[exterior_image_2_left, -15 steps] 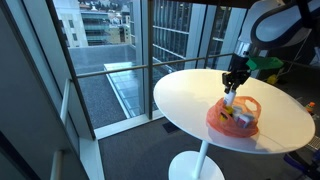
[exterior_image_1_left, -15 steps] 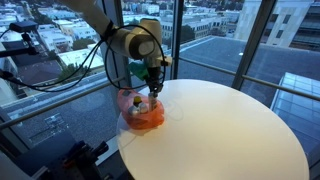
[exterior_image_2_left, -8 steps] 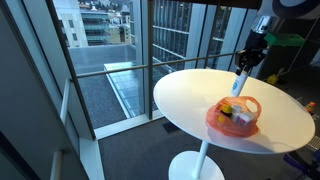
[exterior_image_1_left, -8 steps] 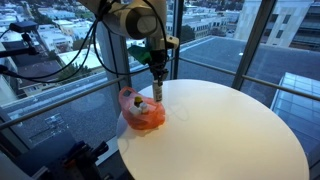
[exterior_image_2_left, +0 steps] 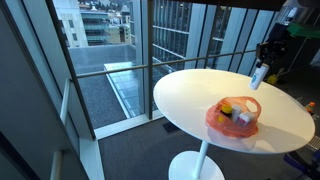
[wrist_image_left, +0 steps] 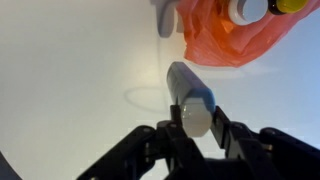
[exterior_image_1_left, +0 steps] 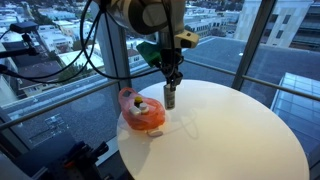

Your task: Remove the roll-on stick from the plastic bag and put it on the table

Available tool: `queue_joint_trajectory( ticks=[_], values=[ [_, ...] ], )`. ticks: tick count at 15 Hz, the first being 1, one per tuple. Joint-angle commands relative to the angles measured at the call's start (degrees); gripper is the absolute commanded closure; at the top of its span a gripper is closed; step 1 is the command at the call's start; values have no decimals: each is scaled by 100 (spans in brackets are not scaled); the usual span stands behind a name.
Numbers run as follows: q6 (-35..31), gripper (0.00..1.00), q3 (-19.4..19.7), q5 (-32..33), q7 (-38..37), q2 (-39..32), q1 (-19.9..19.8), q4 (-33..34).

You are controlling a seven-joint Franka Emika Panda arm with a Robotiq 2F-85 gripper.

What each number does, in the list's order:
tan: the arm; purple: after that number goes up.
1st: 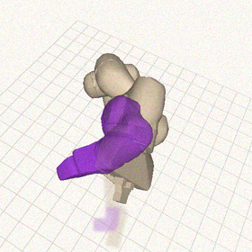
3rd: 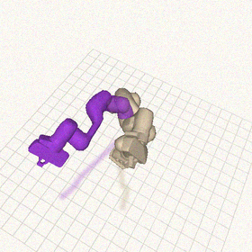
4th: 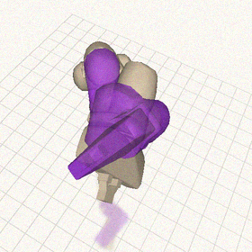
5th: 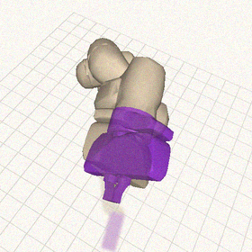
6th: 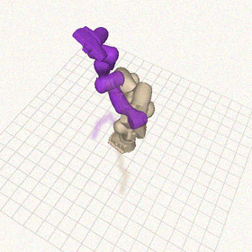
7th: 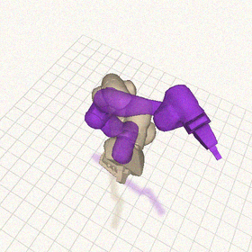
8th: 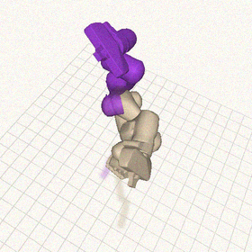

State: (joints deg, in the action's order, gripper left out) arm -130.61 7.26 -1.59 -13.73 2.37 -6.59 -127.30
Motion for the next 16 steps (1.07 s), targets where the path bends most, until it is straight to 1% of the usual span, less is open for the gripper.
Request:
queue_joint_trajectory(
  ticks=[1,5,8,12,16],
  values=[
    [-70,90,180,45,46,207,-233,-289],
    [-243,90,383,19,118,176,-454,-616],
    [-590,90,502,51,150,127,-576,-923],
    [-1160,90,599,22,121,-14,-674,-1264],
    [-1386,90,648,-208,217,-249,-699,-1470]
  ],
)
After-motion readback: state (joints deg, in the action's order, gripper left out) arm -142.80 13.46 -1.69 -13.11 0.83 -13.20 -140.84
